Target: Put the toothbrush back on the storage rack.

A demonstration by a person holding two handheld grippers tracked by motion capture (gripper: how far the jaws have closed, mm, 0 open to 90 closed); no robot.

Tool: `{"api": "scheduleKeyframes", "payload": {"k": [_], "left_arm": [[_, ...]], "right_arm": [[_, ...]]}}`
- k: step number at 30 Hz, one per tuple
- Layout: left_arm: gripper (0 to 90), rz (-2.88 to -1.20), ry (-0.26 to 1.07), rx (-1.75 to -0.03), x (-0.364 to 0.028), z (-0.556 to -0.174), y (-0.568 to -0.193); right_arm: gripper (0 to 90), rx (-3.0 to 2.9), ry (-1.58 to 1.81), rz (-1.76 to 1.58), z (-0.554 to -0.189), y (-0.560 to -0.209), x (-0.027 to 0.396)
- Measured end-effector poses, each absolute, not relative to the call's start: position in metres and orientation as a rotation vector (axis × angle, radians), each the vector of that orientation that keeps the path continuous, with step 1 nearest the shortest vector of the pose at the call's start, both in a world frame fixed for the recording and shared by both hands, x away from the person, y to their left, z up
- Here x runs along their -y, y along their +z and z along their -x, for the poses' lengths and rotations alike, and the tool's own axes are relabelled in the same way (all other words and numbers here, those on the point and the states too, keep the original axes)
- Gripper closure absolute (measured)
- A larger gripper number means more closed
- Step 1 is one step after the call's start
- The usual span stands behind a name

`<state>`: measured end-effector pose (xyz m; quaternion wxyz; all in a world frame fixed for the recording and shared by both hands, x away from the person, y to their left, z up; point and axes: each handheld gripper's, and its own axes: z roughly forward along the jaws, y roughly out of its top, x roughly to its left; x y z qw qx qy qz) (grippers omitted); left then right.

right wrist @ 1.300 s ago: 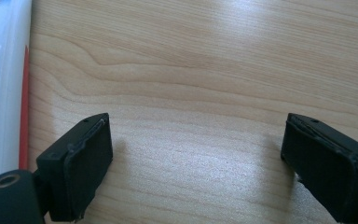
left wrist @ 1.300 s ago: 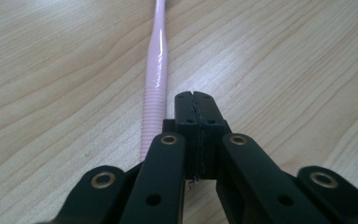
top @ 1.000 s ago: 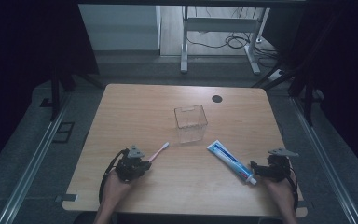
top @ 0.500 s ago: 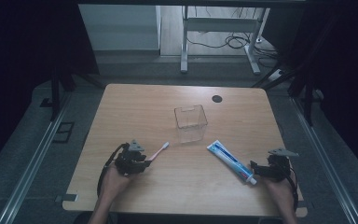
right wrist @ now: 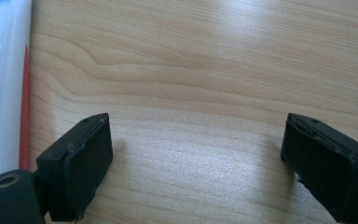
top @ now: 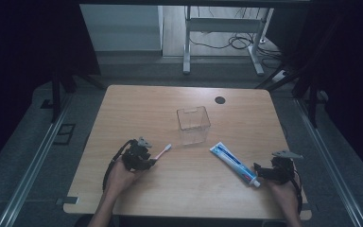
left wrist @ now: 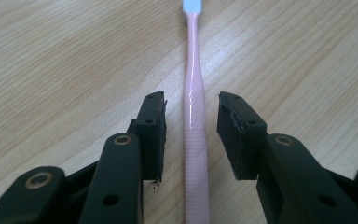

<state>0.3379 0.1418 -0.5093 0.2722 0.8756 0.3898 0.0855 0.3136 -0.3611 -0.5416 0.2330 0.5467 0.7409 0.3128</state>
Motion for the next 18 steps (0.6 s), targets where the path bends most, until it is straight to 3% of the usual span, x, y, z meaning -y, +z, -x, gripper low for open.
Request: {"api": "scheduleKeyframes", "payload": {"k": [18], "left_arm": [[65.3,-2.476,0.171,-1.066,-0.125,-0.359,-0.509]], "right_arm": [[8.3,-2.035,0.859,-1.502,-0.314,-0.542,0.361]]}}
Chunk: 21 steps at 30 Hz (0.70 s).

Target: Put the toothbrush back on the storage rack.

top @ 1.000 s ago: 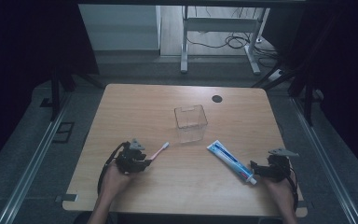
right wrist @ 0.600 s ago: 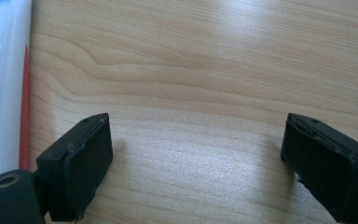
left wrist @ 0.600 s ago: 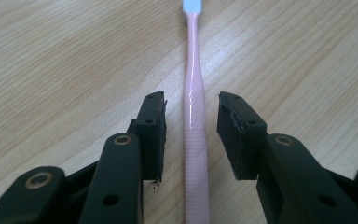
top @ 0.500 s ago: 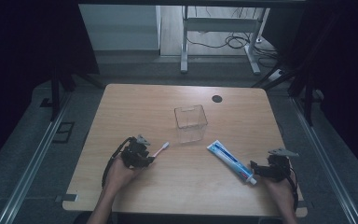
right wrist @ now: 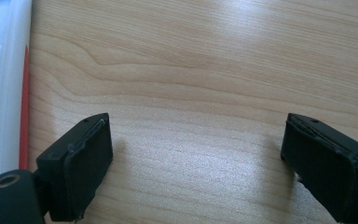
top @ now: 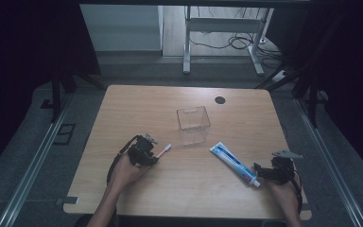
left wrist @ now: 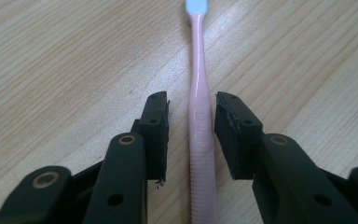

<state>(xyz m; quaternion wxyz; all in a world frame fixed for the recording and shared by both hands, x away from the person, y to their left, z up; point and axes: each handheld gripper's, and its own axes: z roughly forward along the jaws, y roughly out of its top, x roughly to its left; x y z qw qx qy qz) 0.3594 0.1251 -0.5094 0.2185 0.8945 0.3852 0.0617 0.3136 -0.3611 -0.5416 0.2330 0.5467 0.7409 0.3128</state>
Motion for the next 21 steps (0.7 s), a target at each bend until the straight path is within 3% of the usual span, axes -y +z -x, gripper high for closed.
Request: {"api": "scheduleKeyframes", "payload": {"k": [15,21], "left_arm": [[68.5,-2.654,0.087,-1.102,-0.108,-0.377,-0.504],[75.5,-2.721,0.039,-1.129,-0.099,-0.384,-0.502]], "right_arm": [[8.3,-2.037,0.858,-1.5,-0.314,-0.542,0.361],[8.3,-2.036,0.859,-1.498,-0.314,-0.542,0.361]]}}
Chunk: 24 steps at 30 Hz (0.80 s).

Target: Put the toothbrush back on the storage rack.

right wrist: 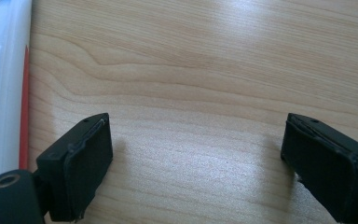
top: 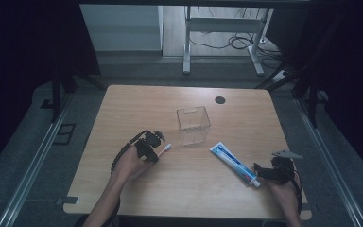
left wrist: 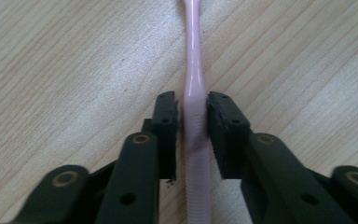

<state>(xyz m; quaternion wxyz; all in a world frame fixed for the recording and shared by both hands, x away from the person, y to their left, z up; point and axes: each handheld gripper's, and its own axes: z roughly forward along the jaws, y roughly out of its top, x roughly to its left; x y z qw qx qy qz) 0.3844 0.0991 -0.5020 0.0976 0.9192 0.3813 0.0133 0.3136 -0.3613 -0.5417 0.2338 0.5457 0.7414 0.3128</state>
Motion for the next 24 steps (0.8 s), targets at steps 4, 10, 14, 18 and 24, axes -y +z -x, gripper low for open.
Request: {"api": "scheduleKeyframes", "payload": {"k": [4,10,14,18,24], "left_arm": [[78.3,-2.755,0.017,-1.149,-0.0942,-0.3886,-0.5012],[79.2,-2.745,0.012,-1.158,-0.0942,-0.3897,-0.501],[79.3,-2.729,0.018,-1.147,-0.0945,-0.3885,-0.5014],[79.3,-2.713,0.013,-1.134,-0.0945,-0.3884,-0.5008],[79.3,-2.678,0.024,-1.118,-0.0967,-0.3875,-0.4943]], "right_arm": [[8.3,-2.036,0.859,-1.498,-0.3136,-0.5417,0.3613],[8.3,-2.036,0.859,-1.499,-0.3136,-0.5417,0.3613],[8.3,-2.036,0.859,-1.498,-0.3136,-0.5417,0.3613],[8.3,-2.036,0.859,-1.498,-0.3136,-0.5417,0.3613],[8.3,-2.036,0.859,-1.499,-0.3136,-0.5417,0.3613]]}}
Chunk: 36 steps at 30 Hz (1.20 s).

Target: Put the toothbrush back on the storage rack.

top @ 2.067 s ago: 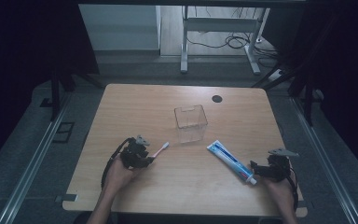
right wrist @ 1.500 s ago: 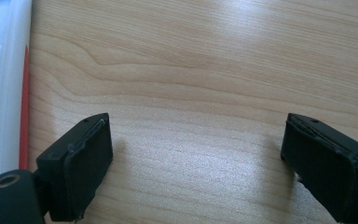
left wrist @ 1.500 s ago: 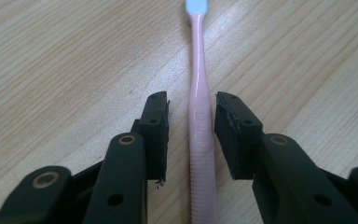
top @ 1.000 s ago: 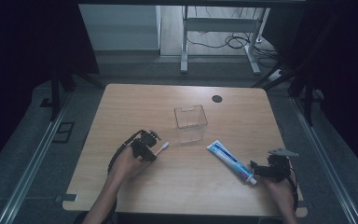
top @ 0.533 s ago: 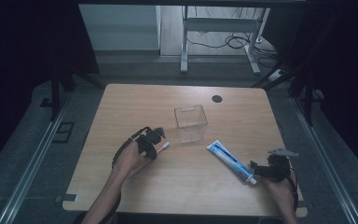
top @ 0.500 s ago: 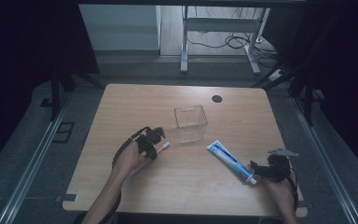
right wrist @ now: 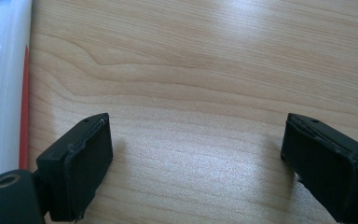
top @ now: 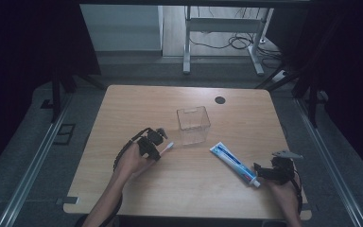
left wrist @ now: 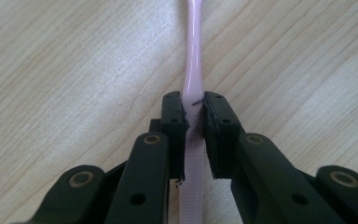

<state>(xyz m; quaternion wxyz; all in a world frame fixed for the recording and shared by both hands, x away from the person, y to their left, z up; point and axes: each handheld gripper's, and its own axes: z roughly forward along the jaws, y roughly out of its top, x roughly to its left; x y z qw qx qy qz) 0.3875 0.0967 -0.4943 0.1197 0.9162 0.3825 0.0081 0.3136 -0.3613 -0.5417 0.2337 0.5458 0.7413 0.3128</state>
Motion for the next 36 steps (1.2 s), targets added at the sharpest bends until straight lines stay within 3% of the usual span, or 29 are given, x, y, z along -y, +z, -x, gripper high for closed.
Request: {"api": "scheduleKeyframes", "payload": {"k": [36], "left_arm": [[79.3,-2.374,0.159,-1.046,-0.124,-0.383,-0.432]], "right_arm": [[8.4,-2.042,0.863,-1.494,-0.313,-0.542,0.361]]}}
